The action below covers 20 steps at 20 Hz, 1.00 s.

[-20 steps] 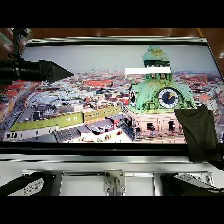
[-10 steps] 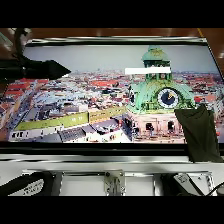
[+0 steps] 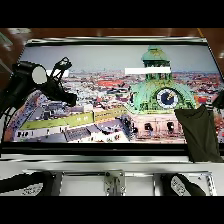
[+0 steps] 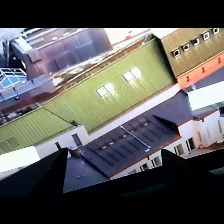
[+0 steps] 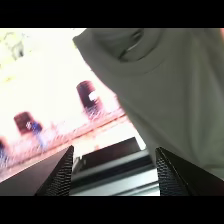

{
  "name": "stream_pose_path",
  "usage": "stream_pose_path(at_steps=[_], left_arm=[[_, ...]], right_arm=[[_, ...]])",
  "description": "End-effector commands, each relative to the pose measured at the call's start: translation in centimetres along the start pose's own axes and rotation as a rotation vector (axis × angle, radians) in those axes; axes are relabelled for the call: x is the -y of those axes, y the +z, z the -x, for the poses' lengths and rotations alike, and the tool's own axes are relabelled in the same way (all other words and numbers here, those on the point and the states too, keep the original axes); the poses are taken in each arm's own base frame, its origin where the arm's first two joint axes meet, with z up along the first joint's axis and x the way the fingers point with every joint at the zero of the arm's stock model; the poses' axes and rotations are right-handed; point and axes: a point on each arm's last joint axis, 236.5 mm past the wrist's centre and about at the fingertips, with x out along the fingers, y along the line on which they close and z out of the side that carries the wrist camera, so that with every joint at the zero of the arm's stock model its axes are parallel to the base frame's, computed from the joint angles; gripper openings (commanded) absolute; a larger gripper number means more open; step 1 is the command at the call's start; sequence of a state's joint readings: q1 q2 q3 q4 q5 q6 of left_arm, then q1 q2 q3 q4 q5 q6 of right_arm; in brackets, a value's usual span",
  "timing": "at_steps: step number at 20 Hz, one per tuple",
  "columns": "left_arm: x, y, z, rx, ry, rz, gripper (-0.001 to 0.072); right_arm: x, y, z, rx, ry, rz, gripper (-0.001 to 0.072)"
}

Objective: Fold the shirts.

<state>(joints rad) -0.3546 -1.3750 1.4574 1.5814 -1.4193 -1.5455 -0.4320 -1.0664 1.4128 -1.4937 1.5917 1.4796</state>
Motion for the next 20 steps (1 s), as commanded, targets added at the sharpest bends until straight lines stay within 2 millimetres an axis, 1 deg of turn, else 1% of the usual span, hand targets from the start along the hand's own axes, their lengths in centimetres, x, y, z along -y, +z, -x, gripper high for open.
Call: stream_pose_path(at_steps=[1,4,5,7,10,12,16,20], left_arm=[[-1.5,-0.8,-0.5,-0.047,0.069,0.004,0.0680],[-2.3,-0.6,-0.5,-0.038,0.074,0.024,0.0673],[-2.6,-0.6,-0.5,-0.038,0.075,0.032,0.0672],[-2.9,-0.2,-0.5,-0.019,0.076,0.041,0.0672],[-2.4,2.0,-0.7,0.070,0.049,0.044,0.0672],[-2.3,2.8,-0.9,0.102,0.043,0.045,0.0672],[-2.5,2.4,-0.9,0.081,0.046,0.041,0.0672],[-2.5,2.4,-0.9,0.082,0.046,0.041,0.0672]], right_arm=[[-4.4,-1.7,-2.1,-0.143,0.007,0.103,0.0631],[-7.0,-1.8,-3.1,-0.165,0.039,0.143,0.0632],[-7.9,-1.7,-3.2,-0.159,0.060,0.141,0.0632],[-9.0,-1.7,-3.1,-0.154,0.082,0.160,0.0631],[-9.3,-1.8,-3.1,-0.155,0.096,0.159,0.0631],[-9.3,-1.8,-3.1,-0.155,0.097,0.159,0.0632],[-9.3,-1.8,-3.1,-0.155,0.097,0.159,0.0632],[-9.3,-1.8,-3.1,-0.155,0.097,0.159,0.0631]])
